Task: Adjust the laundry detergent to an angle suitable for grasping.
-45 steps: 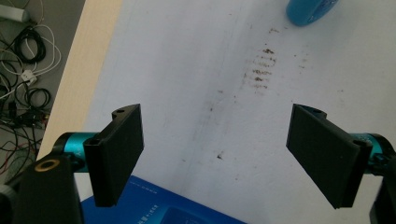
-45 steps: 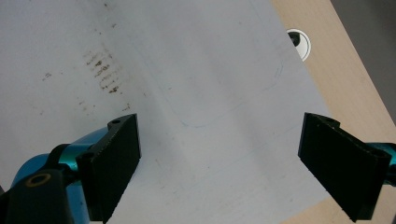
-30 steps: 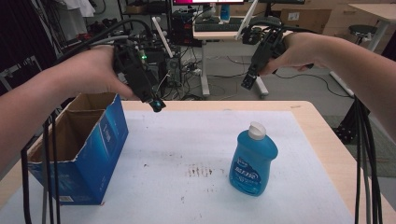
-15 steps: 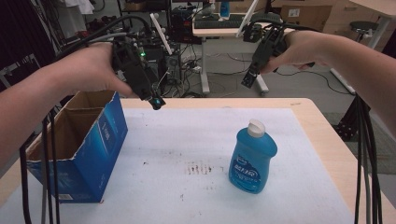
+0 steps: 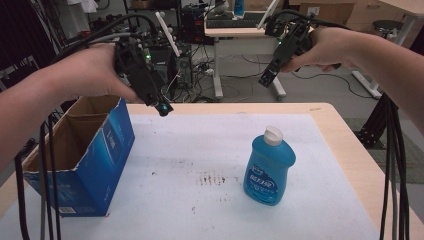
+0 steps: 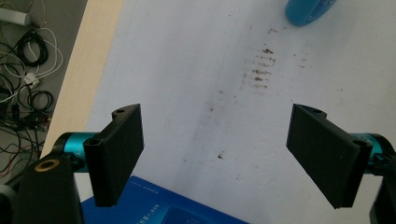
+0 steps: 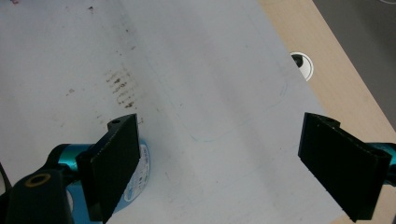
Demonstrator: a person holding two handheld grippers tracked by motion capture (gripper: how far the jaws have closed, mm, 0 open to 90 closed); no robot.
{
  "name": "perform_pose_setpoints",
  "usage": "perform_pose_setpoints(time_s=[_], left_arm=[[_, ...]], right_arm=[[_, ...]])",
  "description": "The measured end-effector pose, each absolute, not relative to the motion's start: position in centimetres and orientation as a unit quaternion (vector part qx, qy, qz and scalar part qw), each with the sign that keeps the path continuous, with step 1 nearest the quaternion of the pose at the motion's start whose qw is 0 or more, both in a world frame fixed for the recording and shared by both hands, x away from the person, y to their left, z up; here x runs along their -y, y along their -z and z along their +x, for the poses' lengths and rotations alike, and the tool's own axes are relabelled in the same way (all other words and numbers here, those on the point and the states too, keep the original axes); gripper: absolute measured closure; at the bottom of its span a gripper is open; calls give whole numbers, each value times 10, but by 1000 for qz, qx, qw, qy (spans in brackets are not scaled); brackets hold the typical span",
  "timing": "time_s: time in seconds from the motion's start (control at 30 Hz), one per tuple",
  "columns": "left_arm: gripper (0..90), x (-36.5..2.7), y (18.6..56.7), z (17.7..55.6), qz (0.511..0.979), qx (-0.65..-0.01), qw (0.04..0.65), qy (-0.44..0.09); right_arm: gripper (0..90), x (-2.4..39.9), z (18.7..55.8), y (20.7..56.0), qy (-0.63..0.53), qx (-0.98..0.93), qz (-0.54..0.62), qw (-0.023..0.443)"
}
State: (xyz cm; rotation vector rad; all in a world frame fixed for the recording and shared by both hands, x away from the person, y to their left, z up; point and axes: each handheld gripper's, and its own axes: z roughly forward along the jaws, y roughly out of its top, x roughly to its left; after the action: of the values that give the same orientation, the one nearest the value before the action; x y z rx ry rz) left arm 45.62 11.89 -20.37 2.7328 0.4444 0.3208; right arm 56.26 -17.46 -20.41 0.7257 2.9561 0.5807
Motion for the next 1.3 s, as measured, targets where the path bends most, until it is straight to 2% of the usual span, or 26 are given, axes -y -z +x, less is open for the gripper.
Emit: perform_pose_setpoints(time_s=[1.3], left_arm=[[190,-117,203,452,967,-148,175,-112]], right_arm=[[123,233,509,180,-289,-930,222,46]])
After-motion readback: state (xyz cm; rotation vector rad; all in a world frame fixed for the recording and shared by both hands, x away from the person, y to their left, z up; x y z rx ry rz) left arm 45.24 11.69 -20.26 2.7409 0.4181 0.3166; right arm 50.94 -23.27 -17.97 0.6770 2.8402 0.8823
